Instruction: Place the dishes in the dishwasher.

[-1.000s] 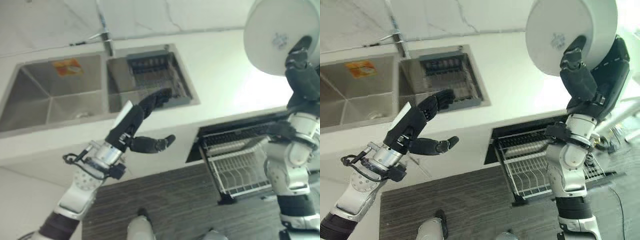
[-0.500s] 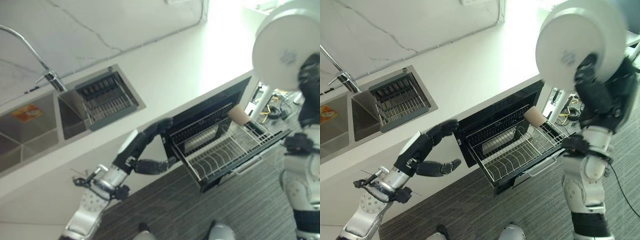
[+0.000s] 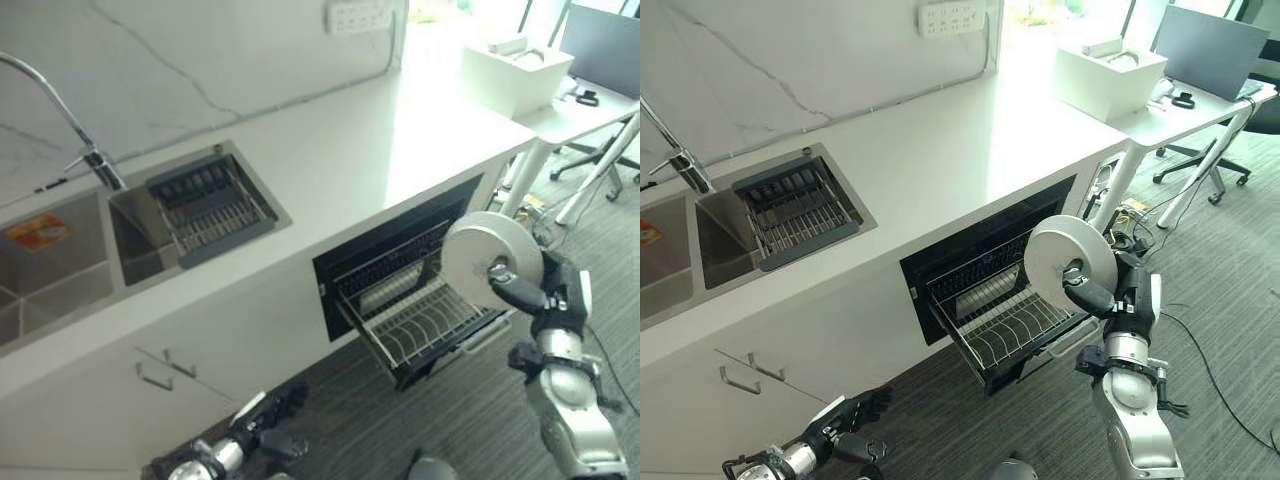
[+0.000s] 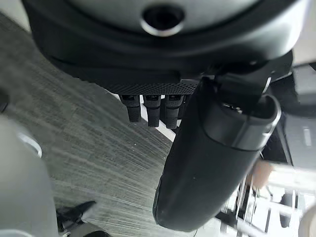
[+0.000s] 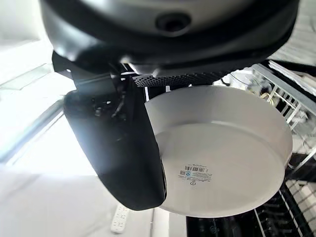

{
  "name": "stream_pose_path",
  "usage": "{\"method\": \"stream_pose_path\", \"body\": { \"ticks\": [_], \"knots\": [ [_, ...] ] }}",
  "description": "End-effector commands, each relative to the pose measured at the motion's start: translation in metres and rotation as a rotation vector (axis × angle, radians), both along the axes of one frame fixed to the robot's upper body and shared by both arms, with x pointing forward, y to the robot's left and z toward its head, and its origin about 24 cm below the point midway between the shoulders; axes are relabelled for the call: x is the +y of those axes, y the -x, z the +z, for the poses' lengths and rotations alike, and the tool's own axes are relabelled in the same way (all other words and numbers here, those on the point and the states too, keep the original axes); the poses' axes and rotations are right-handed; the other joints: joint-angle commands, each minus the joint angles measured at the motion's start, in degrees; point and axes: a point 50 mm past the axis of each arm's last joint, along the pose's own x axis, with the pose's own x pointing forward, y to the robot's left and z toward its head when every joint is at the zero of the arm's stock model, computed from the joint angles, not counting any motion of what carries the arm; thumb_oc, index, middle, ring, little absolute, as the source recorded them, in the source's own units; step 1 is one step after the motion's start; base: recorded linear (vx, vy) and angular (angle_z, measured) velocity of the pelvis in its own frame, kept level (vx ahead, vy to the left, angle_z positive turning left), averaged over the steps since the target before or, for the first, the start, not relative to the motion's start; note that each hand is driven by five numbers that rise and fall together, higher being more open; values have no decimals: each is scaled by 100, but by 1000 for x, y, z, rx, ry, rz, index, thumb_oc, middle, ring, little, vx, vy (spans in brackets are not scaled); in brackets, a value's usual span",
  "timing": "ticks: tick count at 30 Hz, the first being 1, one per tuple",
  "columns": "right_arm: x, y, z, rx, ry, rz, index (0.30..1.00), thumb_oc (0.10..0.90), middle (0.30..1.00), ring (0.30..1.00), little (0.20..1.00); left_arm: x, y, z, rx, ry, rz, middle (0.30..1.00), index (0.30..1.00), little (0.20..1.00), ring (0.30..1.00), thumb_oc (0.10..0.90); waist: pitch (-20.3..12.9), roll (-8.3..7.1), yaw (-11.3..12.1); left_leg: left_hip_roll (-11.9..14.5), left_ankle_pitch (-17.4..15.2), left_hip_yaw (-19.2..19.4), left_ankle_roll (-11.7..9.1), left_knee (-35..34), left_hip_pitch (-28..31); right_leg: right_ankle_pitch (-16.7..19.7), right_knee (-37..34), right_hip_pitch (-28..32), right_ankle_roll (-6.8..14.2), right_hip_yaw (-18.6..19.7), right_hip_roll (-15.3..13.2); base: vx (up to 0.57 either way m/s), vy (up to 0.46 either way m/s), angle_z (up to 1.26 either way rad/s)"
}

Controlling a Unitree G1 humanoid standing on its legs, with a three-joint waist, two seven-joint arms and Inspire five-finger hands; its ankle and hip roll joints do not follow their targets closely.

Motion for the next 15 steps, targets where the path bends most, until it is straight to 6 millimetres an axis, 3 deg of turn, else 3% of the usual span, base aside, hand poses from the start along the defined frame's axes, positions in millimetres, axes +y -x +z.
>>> {"method": "stream_pose_path", "body": {
  "ticks": [1, 4, 7, 8, 10, 12, 15],
  "knots": [
    [-6, -18, 72, -313, 219, -42, 300, 400, 300, 300, 300, 2, -34, 27, -170, 39, -7, 900, 900, 900, 900, 800, -33, -55, 84, 161, -896, -248, -86, 827, 48, -294, 21, 345, 239, -333, -38, 3, -3, 10],
    [-8, -25, 69, -296, 364, -89, 300, 400, 300, 300, 300, 5, -22, 11, -110, 10, 21, 900, 900, 900, 900, 800, -30, -88, 225, 116, -922, -341, -73, 827, 13, -291, 21, 361, 246, -409, -77, 7, -6, 11],
    [-9, -27, 69, -299, 380, -96, 300, 400, 300, 300, 300, 6, -21, 9, -102, 6, 28, 900, 900, 900, 900, 800, -26, -87, 230, 112, -923, -360, -72, 827, 6, -290, 21, 364, 247, -424, -83, 8, -10, 16],
    [-15, -35, 54, -254, 470, -188, 300, 400, 300, 300, 300, 14, 2, -14, 5, -51, 117, 900, 900, 900, 900, 800, -47, -123, 485, 68, -940, -497, -59, 827, -49, -296, 21, 380, 246, -506, -114, 20, -26, 8],
    [-14, -40, 51, -246, 496, -194, 300, 400, 300, 300, 300, 16, 6, -19, 25, -48, 157, 900, 900, 900, 900, 800, -43, -112, 473, 57, -937, -542, -57, 827, -82, -302, 21, 379, 243, -540, -121, 6, -4, 12],
    [-20, -47, 32, -162, 522, -226, 300, 400, 300, 300, 300, 23, 22, -32, 93, -68, 252, 900, 900, 900, 900, 800, -45, -108, 640, 31, -923, -657, -51, 827, -134, -311, 21, 411, 223, -629, -147, 25, -11, 49],
    [-25, -54, 23, -112, 545, -251, 300, 400, 300, 300, 300, 29, 31, -37, 124, -96, 290, 900, 900, 900, 900, 800, -40, -87, 779, -17, -911, -784, -52, 827, -182, -326, 21, 451, 205, -706, -163, 24, -3, 27]
  ]
}}
